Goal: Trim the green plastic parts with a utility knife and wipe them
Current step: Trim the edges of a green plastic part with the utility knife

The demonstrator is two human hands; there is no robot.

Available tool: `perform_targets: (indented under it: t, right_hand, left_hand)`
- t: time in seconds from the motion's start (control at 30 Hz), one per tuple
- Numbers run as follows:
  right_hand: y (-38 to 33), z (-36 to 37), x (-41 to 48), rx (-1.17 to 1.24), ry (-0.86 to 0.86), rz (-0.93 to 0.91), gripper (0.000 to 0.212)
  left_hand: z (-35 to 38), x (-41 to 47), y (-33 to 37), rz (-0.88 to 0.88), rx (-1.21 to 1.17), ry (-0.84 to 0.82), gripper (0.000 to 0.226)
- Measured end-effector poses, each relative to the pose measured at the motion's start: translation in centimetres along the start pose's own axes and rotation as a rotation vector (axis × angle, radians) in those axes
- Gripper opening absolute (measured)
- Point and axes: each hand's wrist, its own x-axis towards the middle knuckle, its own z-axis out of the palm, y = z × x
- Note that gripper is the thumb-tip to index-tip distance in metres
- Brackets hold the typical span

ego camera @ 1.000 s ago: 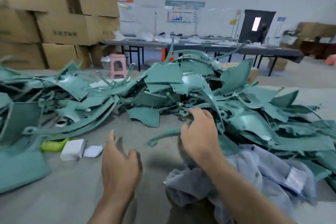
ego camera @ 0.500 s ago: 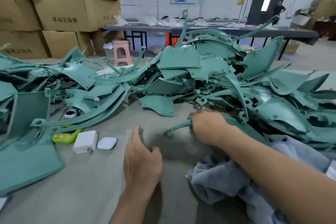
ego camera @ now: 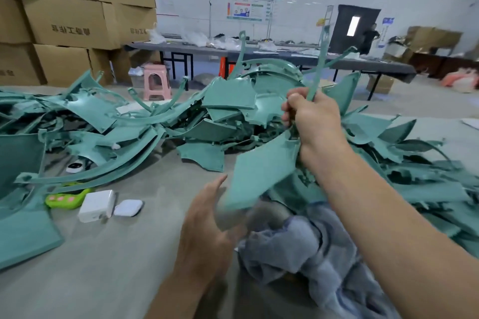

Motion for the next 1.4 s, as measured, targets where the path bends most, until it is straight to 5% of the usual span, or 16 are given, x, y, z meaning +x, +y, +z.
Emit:
perform_targets:
  t: [0.13, 0.33, 0.43, 0.53, 0.67, 0.73, 0.8, 0.87, 0.93, 1.03, 1.1, 1.17, 1.23, 1.3, 1.4]
  right_hand:
    - [4.1, -0.5, -0.8, 0.373, 0.002, 0.46, 0.006]
    - [8.6, -1.2, -3.2, 0.424, -0.164, 0.756, 0.014]
    - [8.8, -1.5, -4.6, 0.116, -0.218, 0.696, 0.022]
    - [8.5, -2.8, -6.2, -0.041, -0.463, 0.633, 0.042]
    - [8.1, -5.7, -8.3, -0.772, -0.716, -0.002, 0.035]
    - [7.7, -7.0, -9.1, -1.04, -0.797, -0.112, 0.073]
    - [7.6, -8.0, -9.7, -1.18, -0.847, -0.169, 0.073]
    - [7.6, -8.4, -9.6, -1.076, -0.695, -0.227, 0.039]
    - [7.2, -9.5, -8.8, -0.934, -0.24, -0.319, 0.023]
    - [6.2, -11.8, -7.3, -0.943, 0.409, -0.455, 0.027]
    - [6.3, -12.3, -7.5, -1.079, 0.51, -0.511, 0.044]
    - [6.3, -11.5, -8.6, -1.094, 0.354, -0.614, 0.052]
    - [6.2, -9.5, -10.5, -1.019, -0.021, -0.654, 0.039]
    - [7.0, -7.4, -12.6, -1.065, -0.417, -0.476, 0.005]
    - [9.4, -6.6, -13.8, -1.373, -0.72, -0.191, 0.03]
  left_hand:
    - [0.8, -0.7, 0.5, 0.142, 0.162, 0.095, 0.061]
    - [0.1, -0.9, 2.2, -0.035, -0.24, 0.457, 0.071]
    - [-0.6, -0.3, 1.6, -0.083, -0.397, 0.479, 0.068]
    - [-1.3, 1.3, 0.5, -0.2, -0.642, 0.369, 0.027]
    - [-1.9, 2.3, -0.4, -0.373, -0.905, 0.316, 0.017]
    - [-2.3, 2.6, -0.8, -0.393, -0.973, 0.38, 0.012]
    - [-2.7, 2.8, -0.8, -0.418, -1.004, 0.408, 0.016]
    - [-3.0, 2.9, -0.5, -0.414, -1.025, 0.401, 0.019]
    - [-3.6, 2.9, -0.2, -0.395, -1.082, 0.395, 0.026]
    - [-4.7, 2.7, -0.3, -0.295, -1.167, 0.307, 0.044]
    - [-4.9, 2.6, -0.5, -0.226, -1.139, 0.242, 0.049]
    - [-4.9, 2.7, -0.8, -0.188, -1.096, 0.23, 0.052]
    - [-4.9, 2.8, -1.2, -0.156, -1.041, 0.203, 0.049]
    - [-5.0, 2.8, -1.9, -0.16, -0.934, 0.212, 0.046]
    - [-5.0, 2.7, -2.9, -0.193, -0.663, 0.213, 0.034]
